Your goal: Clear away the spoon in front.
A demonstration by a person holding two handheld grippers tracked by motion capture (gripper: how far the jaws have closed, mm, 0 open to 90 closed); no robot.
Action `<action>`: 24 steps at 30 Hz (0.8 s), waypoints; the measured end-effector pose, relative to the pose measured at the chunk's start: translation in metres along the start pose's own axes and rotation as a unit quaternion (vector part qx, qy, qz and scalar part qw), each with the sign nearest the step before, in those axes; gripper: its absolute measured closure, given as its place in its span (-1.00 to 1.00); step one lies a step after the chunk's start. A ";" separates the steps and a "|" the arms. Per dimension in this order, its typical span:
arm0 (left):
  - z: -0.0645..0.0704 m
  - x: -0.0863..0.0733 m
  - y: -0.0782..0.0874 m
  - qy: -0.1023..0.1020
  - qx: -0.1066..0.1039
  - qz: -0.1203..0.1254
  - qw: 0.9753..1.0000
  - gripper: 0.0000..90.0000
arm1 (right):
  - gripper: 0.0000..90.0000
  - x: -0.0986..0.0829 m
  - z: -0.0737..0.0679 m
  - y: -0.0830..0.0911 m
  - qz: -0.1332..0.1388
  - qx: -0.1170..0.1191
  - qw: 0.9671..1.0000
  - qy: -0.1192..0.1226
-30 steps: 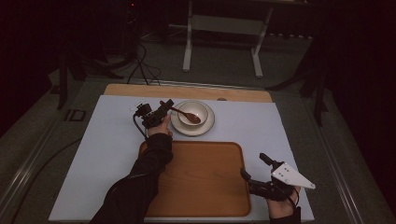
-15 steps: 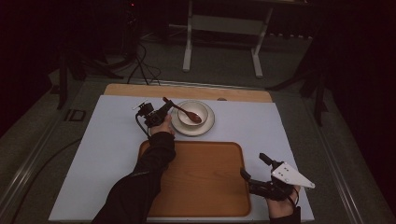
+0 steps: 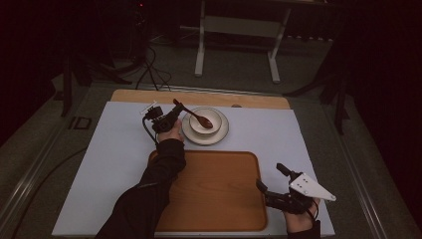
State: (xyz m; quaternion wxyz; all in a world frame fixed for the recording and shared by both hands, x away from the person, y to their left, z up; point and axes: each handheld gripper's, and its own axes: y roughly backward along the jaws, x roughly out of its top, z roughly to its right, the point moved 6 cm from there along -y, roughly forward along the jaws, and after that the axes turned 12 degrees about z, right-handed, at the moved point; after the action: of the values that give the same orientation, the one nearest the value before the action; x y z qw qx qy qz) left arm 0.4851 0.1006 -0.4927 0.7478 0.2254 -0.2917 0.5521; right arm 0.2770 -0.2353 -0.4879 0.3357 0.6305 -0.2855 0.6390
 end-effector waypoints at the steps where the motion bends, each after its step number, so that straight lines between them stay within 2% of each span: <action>1: 0.001 0.002 0.001 -0.004 -0.001 -0.001 1.000 0.88 | -0.70 0.001 0.000 0.000 0.001 -0.001 1.000 0.001; 8: 0.011 0.022 0.009 -0.027 -0.018 -0.009 0.999 0.88 | -0.70 0.002 0.000 0.001 0.004 -0.002 1.000 0.001; 13: 0.015 0.039 0.015 -0.032 -0.029 -0.008 0.999 0.88 | -0.70 0.001 0.000 0.000 0.003 -0.002 1.000 0.002; 17: 0.023 0.048 0.021 -0.051 -0.043 -0.017 0.998 0.88 | -0.70 0.001 -0.001 0.000 0.002 -0.002 1.000 0.003; 24: 0.036 0.063 0.034 -0.061 -0.070 -0.044 0.995 0.88 | -0.70 0.001 -0.001 0.000 0.003 -0.003 1.000 0.002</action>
State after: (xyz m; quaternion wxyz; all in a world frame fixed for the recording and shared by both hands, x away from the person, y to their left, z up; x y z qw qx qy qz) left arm 0.4596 0.1306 -0.4229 0.7662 0.2189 -0.3645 0.4819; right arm 0.2765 -0.2344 -0.4866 0.3363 0.6276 -0.2884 0.6402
